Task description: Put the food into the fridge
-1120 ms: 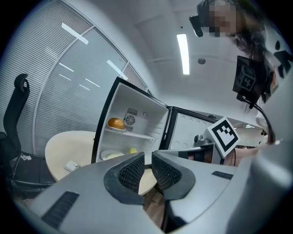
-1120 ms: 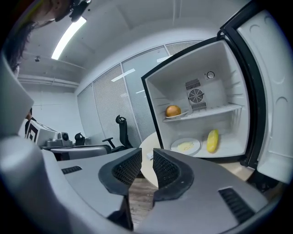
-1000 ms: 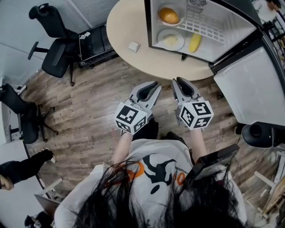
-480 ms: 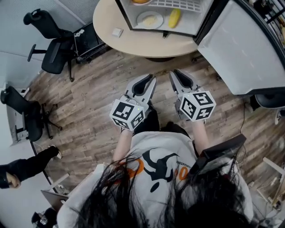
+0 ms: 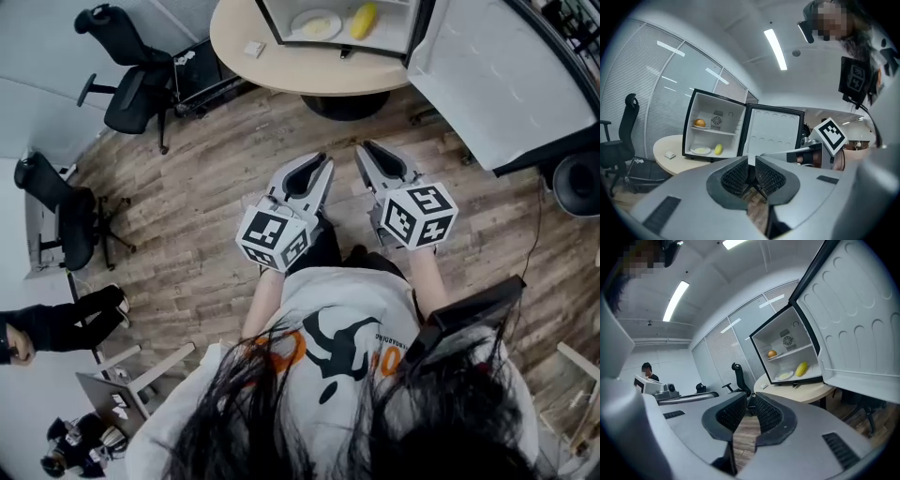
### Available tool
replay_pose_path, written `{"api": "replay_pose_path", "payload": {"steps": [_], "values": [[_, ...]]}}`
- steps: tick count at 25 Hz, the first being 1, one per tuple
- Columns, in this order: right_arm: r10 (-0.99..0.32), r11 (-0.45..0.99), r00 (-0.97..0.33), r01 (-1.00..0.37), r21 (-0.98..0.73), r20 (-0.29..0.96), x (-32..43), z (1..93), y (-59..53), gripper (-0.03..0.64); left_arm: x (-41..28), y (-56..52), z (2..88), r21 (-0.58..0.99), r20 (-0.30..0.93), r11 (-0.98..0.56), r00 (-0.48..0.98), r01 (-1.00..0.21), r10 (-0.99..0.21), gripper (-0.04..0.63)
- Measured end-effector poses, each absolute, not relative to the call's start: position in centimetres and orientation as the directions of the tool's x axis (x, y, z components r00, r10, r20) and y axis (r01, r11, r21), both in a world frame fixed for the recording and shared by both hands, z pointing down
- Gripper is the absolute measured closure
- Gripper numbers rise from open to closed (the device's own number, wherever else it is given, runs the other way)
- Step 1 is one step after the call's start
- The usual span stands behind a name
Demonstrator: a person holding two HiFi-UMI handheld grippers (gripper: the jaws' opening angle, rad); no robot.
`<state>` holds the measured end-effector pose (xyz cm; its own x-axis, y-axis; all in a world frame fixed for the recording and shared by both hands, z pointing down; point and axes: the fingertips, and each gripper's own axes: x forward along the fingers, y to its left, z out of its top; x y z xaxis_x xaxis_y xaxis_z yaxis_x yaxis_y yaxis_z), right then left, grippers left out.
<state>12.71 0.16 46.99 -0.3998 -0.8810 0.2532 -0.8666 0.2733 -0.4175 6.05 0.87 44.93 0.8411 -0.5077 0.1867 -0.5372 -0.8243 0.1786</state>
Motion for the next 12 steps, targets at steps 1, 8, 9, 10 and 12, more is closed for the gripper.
{"api": "replay_pose_path", "payload": {"steps": [1,8,9,10,12], "values": [[-0.879,0.283,-0.407,-0.865,-0.414,0.249,12.5,46.7,0.6,0.552,5.8,1.5,44.8,0.177,0.184,-0.82,0.837,-0.544,-0.515,0.545],[-0.861,0.342,-0.454,-0.852,-0.397,0.231,10.8,46.0,3.3,0.554,4.4,4.1,43.9,0.161,0.153,-0.797,0.813,-0.582,-0.562,0.545],[-0.858,0.347,-0.458,-0.85,-0.396,0.232,10.6,46.0,3.7,0.554,4.2,4.4,43.9,0.16,0.149,-0.796,0.811,-0.584,-0.565,0.545],[-0.856,0.35,-0.462,-0.848,-0.399,0.232,10.3,46.0,4.0,0.554,4.0,4.8,43.8,0.159,0.147,-0.795,0.81,-0.585,-0.567,0.544],[-0.853,0.355,-0.47,-0.842,-0.408,0.229,9.9,46.0,4.7,0.555,3.6,5.5,43.7,0.157,0.141,-0.794,0.809,-0.587,-0.57,0.545]]}}
